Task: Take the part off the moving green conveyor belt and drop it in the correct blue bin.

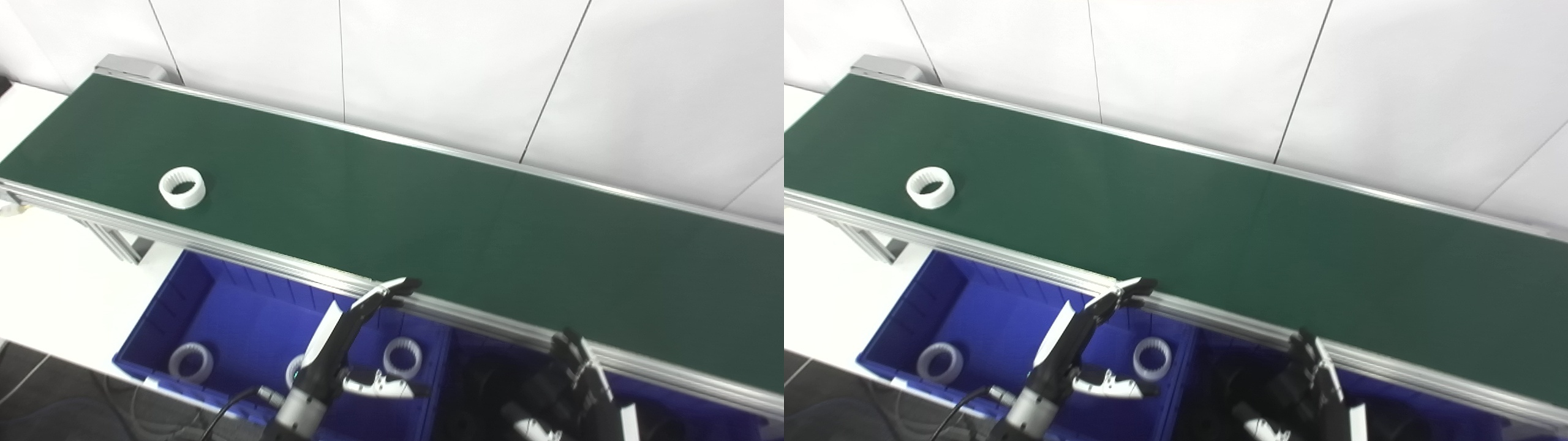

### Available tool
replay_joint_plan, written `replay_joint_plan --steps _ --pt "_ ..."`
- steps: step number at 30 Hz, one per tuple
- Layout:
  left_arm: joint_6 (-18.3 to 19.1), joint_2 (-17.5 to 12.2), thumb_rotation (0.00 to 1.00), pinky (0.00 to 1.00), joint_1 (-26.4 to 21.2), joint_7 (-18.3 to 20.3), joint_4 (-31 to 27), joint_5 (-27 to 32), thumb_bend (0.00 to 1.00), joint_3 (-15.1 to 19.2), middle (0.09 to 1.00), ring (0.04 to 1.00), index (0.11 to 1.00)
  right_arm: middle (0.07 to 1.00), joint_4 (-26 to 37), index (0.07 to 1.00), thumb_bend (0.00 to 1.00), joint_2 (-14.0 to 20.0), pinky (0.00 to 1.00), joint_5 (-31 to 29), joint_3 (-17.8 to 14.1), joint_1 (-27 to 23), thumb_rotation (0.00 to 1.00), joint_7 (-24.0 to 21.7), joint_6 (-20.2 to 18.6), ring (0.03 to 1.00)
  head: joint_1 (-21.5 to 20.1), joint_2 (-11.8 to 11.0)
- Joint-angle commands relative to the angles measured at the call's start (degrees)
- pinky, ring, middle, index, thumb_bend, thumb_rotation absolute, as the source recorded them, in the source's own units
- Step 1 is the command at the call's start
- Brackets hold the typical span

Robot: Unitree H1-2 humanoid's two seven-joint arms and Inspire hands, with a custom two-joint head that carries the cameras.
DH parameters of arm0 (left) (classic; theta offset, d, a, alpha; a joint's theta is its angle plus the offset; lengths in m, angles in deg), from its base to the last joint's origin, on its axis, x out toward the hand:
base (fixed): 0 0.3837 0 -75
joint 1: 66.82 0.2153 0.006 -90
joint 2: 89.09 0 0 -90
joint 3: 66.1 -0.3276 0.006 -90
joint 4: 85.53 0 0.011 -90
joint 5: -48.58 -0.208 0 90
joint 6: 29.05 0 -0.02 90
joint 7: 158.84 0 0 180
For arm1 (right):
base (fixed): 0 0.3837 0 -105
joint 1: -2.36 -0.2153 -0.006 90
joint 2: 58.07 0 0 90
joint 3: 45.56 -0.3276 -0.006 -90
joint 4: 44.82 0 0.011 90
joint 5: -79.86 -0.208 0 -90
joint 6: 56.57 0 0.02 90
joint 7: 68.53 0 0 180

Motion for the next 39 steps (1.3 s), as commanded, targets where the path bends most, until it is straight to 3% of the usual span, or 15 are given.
replay_joint_plan --steps 1,10,16,22,25,31,35,39 --pt "-1.9 -0.7 0.25 0.79 -1.2 -2.0 -0.8 0.2 0.93 -0.9 0.859 0.841 0.820 0.832 0.1 0.878 0.68 -0.2 0.70 0.3 0.3 -0.5 0.16 0.7 3.9 0.788 -0.5 -1.4" --pt "-1.9 -3.5 0.26 0.75 -3.9 -7.7 -1.7 -1.5 0.91 -4.1 0.850 0.830 0.805 0.828 -0.5 0.862 0.70 -1.1 0.71 0.9 0.7 -0.7 0.02 1.6 3.8 0.784 -1.0 -3.4" --pt "-1.9 -5.1 0.28 0.78 -4.9 -8.7 -2.4 -0.4 0.92 -4.6 0.863 0.843 0.814 0.835 -0.9 0.865 0.71 -1.3 0.69 0.8 0.7 -0.8 0.04 1.4 3.7 0.786 -1.2 -3.7" --pt "-1.9 -5.5 0.31 0.74 -5.7 -8.1 -5.4 -1.2 0.91 -2.5 0.865 0.833 0.820 0.841 -1.5 0.867 0.72 -1.0 0.69 0.3 1.3 -1.1 0.06 2.0 4.0 0.785 -1.5 -3.5" --pt "-1.9 -4.0 0.37 0.74 -6.1 -5.6 -6.6 -1.5 0.93 1.6 0.875 0.838 0.822 0.839 -1.4 0.867 0.71 -0.9 0.69 0.8 1.3 -1.0 0.05 2.5 4.0 0.785 -1.6 -3.4" --pt "0.4 0.4 0.42 0.79 -7.2 3.6 -8.9 -0.6 0.93 10.8 0.908 0.873 0.850 0.830 -1.7 0.863 0.72 -0.4 0.67 0.6 2.2 -1.2 0.07 3.7 4.0 0.771 -1.7 -3.3" --pt "5.1 3.7 0.41 0.80 -8.6 8.2 -10.3 -2.0 0.93 15.7 0.919 0.881 0.858 0.828 -1.5 0.859 0.73 0.0 0.67 0.1 2.8 -1.1 0.06 4.5 4.0 0.771 -1.9 -3.2" --pt "7.1 6.8 0.37 0.83 -9.9 11.1 -9.9 -2.5 0.92 19.5 0.923 0.895 0.851 0.831 -1.2 0.861 0.73 0.7 0.67 -0.1 3.2 -1.0 0.06 5.0 4.0 0.776 -1.7 -2.9"
